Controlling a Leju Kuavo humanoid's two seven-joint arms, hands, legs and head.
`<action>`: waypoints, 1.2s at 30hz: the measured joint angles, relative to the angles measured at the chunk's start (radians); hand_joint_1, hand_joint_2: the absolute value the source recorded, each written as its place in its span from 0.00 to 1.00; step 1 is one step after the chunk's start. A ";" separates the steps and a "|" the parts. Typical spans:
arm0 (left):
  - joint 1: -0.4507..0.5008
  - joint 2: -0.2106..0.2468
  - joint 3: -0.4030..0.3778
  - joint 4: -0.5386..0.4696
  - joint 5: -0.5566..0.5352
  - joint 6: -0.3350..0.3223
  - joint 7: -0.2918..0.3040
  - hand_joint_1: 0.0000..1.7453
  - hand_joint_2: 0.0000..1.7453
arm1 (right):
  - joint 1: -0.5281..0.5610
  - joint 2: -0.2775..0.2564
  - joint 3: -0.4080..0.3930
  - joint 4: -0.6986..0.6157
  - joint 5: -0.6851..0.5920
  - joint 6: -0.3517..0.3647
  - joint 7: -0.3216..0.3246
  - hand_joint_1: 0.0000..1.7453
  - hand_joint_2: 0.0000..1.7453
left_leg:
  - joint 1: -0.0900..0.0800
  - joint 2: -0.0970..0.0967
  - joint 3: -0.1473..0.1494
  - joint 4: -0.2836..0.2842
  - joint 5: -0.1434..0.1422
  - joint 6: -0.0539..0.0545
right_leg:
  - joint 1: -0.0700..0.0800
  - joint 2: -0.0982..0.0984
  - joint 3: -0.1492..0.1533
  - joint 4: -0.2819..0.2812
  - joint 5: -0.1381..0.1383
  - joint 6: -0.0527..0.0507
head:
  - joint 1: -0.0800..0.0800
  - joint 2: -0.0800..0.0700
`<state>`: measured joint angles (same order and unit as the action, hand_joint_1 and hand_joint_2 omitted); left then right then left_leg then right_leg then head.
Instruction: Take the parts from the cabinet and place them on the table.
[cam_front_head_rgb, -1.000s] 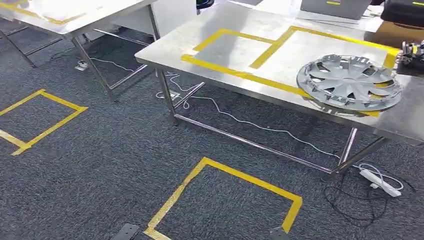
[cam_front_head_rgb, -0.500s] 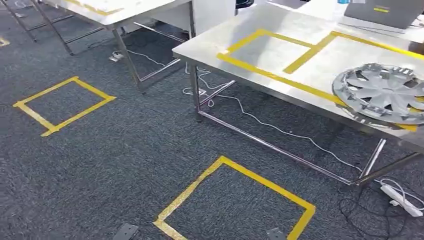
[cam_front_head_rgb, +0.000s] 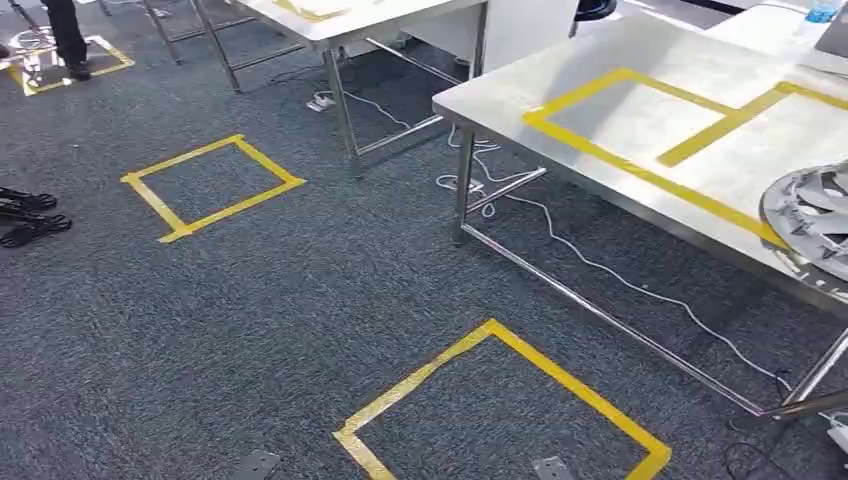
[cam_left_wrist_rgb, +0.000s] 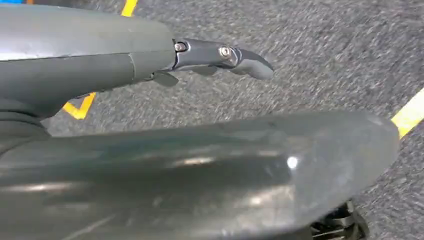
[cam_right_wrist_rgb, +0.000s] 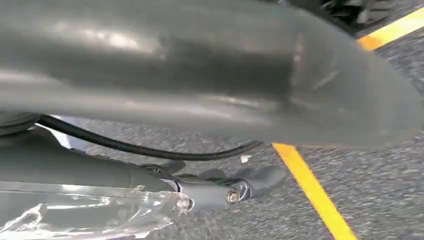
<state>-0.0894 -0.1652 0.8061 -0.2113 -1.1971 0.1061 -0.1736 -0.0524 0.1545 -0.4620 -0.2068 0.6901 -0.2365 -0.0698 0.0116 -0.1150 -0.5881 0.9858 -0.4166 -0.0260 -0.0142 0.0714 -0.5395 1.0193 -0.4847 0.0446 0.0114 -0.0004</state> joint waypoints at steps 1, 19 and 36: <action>0.003 0.000 0.000 0.000 0.000 0.000 0.001 0.00 0.00 | 0.002 0.000 0.000 0.000 0.001 0.000 0.000 0.00 0.00 | 0.001 -0.008 -0.001 -0.002 0.003 -0.006 | 0.001 -0.009 0.001 -0.002 0.003 -0.006 | 0.000 0.000; -0.012 0.000 0.000 0.000 0.003 -0.009 0.002 0.00 0.00 | -0.015 0.004 0.000 0.000 0.033 0.000 -0.006 0.00 0.00 | -0.007 0.135 0.006 0.003 -0.011 0.031 | 0.008 -0.112 -0.001 0.068 -0.079 0.010 | -0.006 0.000; -0.008 0.000 0.001 0.000 0.009 -0.008 -0.005 0.00 0.00 | -0.008 0.005 0.000 0.002 0.042 0.003 -0.003 0.00 0.00 | -0.009 0.100 -0.113 0.218 -0.119 -0.018 | 0.007 -0.072 0.001 -0.002 0.000 -0.036 | -0.013 0.000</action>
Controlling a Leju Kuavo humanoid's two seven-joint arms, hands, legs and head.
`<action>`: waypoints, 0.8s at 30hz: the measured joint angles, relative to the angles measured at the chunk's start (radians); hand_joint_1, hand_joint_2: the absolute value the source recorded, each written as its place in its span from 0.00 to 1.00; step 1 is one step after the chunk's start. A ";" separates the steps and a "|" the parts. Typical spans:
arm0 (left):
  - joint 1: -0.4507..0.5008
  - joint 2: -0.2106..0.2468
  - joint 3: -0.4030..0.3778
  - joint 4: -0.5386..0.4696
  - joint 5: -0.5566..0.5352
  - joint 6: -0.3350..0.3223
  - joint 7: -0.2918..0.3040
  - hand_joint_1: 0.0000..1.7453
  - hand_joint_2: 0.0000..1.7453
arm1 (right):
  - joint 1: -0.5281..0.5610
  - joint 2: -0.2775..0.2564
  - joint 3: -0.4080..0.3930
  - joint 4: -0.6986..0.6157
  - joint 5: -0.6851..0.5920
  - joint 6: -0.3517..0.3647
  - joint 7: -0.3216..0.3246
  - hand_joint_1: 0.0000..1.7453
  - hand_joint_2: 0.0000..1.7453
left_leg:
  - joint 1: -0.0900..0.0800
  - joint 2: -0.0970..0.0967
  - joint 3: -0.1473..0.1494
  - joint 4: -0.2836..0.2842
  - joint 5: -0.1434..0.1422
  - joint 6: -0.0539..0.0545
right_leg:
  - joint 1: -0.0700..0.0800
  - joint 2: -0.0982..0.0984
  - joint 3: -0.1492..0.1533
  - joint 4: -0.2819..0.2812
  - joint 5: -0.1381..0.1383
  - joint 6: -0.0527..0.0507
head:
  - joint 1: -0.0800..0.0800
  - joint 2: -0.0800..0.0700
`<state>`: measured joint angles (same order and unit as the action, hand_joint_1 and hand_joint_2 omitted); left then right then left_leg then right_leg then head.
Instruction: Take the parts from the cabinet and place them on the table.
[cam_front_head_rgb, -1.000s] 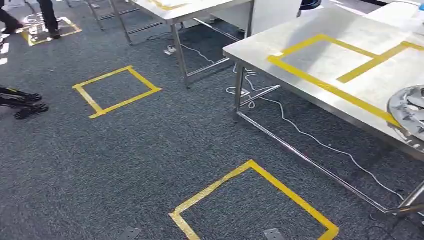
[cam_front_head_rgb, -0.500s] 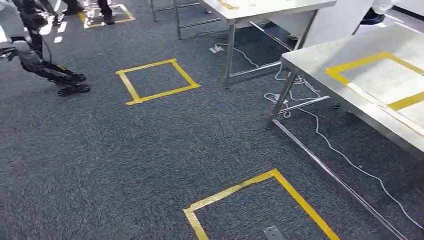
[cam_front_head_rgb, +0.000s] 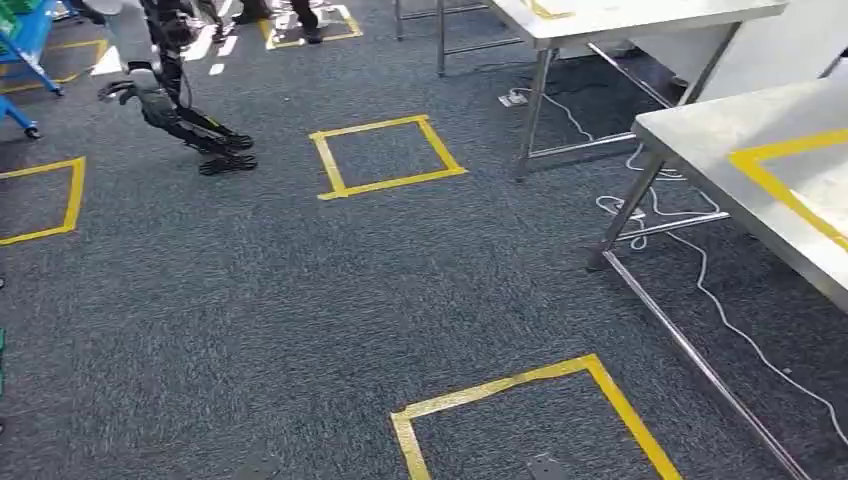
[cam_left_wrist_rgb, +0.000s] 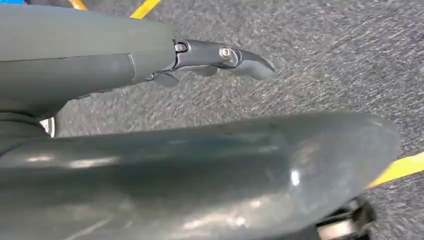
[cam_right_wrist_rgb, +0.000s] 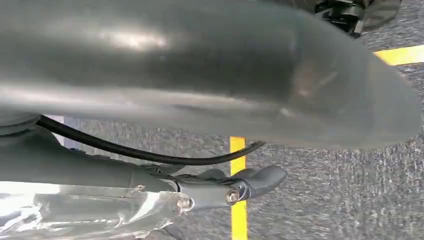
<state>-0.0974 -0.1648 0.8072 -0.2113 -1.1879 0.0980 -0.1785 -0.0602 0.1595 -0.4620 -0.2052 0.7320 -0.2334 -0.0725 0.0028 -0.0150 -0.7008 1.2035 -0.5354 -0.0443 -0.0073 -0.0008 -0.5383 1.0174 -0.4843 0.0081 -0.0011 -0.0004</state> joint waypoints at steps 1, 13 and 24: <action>0.001 0.000 0.000 0.000 0.002 0.000 0.000 0.00 0.00 | 0.003 0.000 0.000 0.000 0.000 0.000 0.001 0.00 0.00 | 0.000 0.002 -0.037 0.077 -0.027 -0.001 | 0.002 -0.017 0.000 0.000 -0.001 -0.002 | 0.000 0.000; 0.011 0.000 0.002 0.000 0.005 0.007 -0.002 0.00 0.00 | -0.004 0.000 0.000 0.000 0.005 -0.003 0.008 0.00 0.00 | -0.006 0.037 0.121 -0.219 0.110 0.048 | 0.010 -0.051 0.011 0.041 -0.061 0.035 | 0.007 0.000; 0.009 -0.002 0.003 0.000 0.005 0.007 -0.001 0.00 0.00 | 0.005 0.000 0.000 0.000 0.009 -0.004 0.005 0.00 0.00 | -0.004 -0.096 0.118 -0.209 0.112 0.035 | -0.012 0.097 -0.010 0.022 -0.015 0.047 | 0.013 0.000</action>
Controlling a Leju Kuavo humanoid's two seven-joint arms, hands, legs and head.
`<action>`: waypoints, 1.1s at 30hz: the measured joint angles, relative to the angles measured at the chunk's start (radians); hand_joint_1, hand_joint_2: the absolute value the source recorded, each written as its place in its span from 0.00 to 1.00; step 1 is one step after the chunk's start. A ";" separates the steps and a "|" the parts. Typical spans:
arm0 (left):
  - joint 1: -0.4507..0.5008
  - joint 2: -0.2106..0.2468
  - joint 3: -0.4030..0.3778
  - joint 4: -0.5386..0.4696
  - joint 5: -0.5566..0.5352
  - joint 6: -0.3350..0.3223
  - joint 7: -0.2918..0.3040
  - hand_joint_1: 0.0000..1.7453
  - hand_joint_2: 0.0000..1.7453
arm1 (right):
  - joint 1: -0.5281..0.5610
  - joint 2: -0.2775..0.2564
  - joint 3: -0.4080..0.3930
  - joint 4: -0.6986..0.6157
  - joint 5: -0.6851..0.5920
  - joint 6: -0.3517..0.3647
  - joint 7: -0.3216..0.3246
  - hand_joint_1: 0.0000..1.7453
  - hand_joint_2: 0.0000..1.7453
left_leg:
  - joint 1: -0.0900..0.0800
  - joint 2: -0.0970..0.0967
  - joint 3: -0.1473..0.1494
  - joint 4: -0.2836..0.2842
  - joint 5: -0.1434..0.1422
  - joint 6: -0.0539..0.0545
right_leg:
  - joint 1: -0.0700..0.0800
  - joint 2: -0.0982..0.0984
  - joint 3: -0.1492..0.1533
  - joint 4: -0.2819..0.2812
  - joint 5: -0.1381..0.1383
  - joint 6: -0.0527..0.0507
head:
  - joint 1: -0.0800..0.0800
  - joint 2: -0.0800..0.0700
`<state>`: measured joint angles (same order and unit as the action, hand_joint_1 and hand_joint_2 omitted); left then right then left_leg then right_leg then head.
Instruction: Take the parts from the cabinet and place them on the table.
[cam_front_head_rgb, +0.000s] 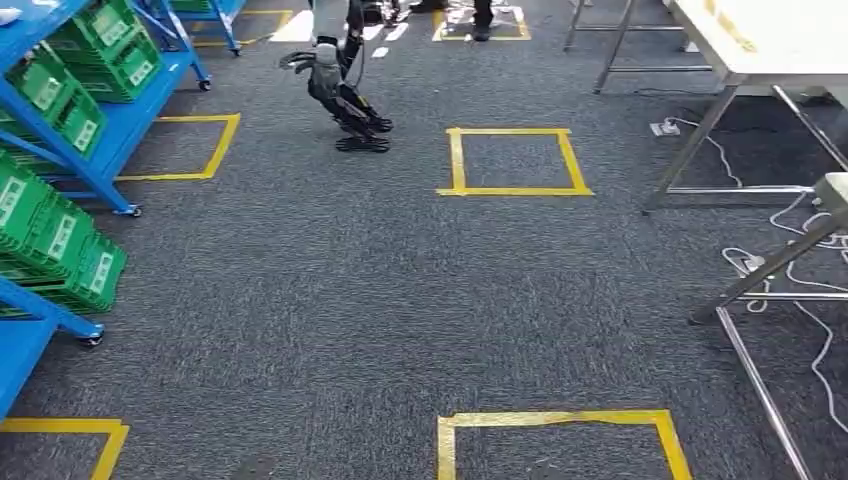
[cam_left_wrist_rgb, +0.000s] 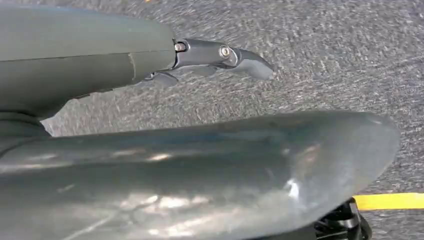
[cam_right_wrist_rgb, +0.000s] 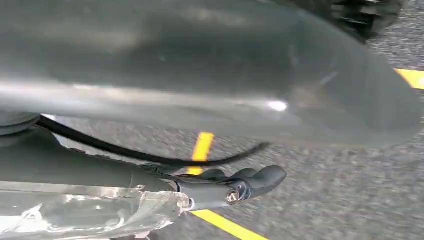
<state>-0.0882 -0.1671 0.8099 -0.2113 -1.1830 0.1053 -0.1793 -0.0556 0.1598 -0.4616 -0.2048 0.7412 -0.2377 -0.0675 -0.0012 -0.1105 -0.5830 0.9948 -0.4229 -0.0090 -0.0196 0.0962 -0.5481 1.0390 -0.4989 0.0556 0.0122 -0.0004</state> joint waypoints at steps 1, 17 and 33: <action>-0.001 0.000 0.000 0.000 0.000 0.000 0.000 0.00 0.00 | 0.000 0.001 0.000 0.002 0.000 0.000 0.000 0.00 0.00 | 0.001 -0.012 -0.006 0.006 0.000 -0.004 | -0.001 -0.002 0.001 -0.007 0.003 -0.007 | -0.001 0.000; 0.002 -0.001 0.001 0.000 -0.007 0.000 -0.001 0.00 0.00 | 0.002 -0.001 -0.001 0.002 0.013 -0.002 0.006 0.00 0.00 | -0.012 0.196 0.008 -0.002 -0.016 -0.012 | 0.030 -0.206 0.005 -0.012 0.007 -0.036 | -0.015 0.000; -0.005 0.000 0.002 0.000 -0.018 -0.001 0.004 0.00 0.00 | -0.007 -0.001 -0.001 0.003 0.034 0.001 0.002 0.00 0.00 | 0.004 -0.017 -0.006 -0.002 0.003 -0.011 | 0.004 -0.016 -0.005 -0.002 0.013 -0.017 | -0.002 0.000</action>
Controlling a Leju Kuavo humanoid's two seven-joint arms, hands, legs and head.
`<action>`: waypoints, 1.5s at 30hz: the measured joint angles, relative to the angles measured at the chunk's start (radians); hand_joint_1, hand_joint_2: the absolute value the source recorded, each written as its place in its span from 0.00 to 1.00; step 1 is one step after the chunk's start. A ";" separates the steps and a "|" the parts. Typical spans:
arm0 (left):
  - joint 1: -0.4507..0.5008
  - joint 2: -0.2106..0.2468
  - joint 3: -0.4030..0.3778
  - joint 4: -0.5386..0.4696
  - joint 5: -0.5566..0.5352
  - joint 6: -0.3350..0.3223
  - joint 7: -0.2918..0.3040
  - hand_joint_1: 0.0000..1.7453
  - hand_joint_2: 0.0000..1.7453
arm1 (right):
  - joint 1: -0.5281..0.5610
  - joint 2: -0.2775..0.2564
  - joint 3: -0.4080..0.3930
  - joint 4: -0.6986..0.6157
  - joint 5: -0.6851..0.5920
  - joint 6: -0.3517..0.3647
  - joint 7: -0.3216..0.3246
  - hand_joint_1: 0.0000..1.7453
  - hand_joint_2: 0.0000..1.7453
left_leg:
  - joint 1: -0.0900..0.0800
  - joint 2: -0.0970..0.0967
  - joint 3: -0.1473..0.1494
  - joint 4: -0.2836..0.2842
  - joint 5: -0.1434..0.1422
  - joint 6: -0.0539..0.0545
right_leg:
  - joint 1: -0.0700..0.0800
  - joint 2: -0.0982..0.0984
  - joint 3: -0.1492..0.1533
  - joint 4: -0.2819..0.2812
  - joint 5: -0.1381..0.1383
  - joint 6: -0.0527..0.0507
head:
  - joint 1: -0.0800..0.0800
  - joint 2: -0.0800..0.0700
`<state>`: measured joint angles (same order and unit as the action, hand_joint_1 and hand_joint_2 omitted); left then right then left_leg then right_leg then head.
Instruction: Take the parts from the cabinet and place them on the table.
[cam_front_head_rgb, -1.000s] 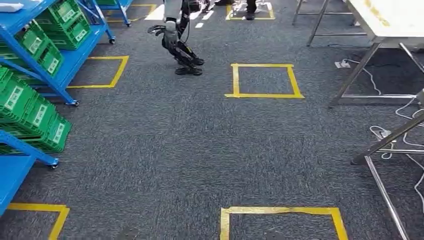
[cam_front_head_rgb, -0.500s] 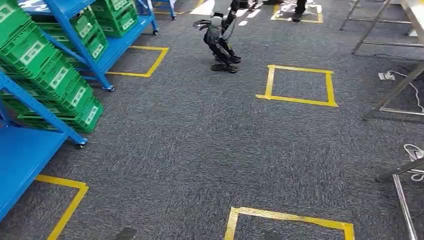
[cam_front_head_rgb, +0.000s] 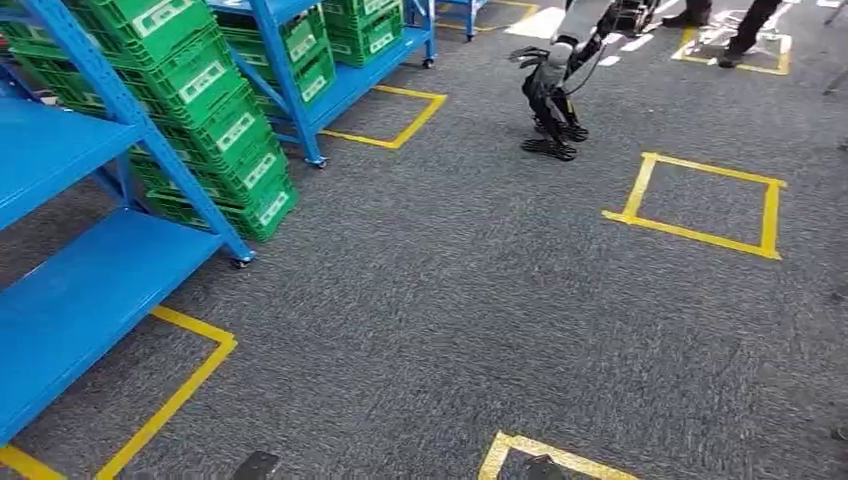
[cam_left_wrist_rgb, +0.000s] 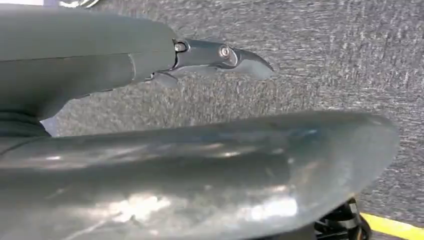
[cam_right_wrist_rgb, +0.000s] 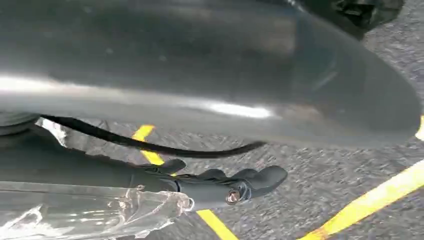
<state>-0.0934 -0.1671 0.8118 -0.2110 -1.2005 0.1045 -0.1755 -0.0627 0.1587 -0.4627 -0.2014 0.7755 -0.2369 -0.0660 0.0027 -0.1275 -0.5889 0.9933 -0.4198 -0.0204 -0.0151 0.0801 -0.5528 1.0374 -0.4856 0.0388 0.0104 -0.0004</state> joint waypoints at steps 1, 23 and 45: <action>0.003 0.000 0.000 0.000 0.000 0.000 0.000 0.00 0.00 | -0.002 0.000 0.000 0.000 0.000 0.000 0.000 0.00 0.00 | 0.004 -0.010 -0.001 -0.005 0.005 -0.007 | 0.004 -0.007 0.000 0.000 0.003 -0.007 | 0.000 0.000; 0.009 -0.004 0.003 0.000 0.006 0.003 -0.005 0.00 0.00 | 0.006 0.000 0.000 0.000 0.008 -0.002 0.011 0.00 0.00 | -0.003 0.095 0.012 -0.009 -0.005 0.029 | 0.014 -0.083 -0.132 0.309 -0.157 0.011 | 0.001 0.000; 0.013 -0.003 0.004 0.000 -0.002 0.004 0.002 0.00 0.00 | 0.011 0.004 -0.004 0.001 0.019 0.003 0.019 0.00 0.00 | -0.015 0.219 0.017 -0.001 -0.016 -0.002 | 0.019 -0.194 0.008 -0.008 0.000 -0.016 | -0.016 0.000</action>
<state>-0.0804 -0.1698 0.8160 -0.2110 -1.2020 0.1083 -0.1736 -0.0521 0.1629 -0.4665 -0.2003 0.7950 -0.2342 -0.0473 -0.0128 0.0911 -0.5722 0.9928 -0.4354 -0.0228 0.0040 -0.1135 -0.5447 1.0298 -0.4858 0.0231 -0.0057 -0.0004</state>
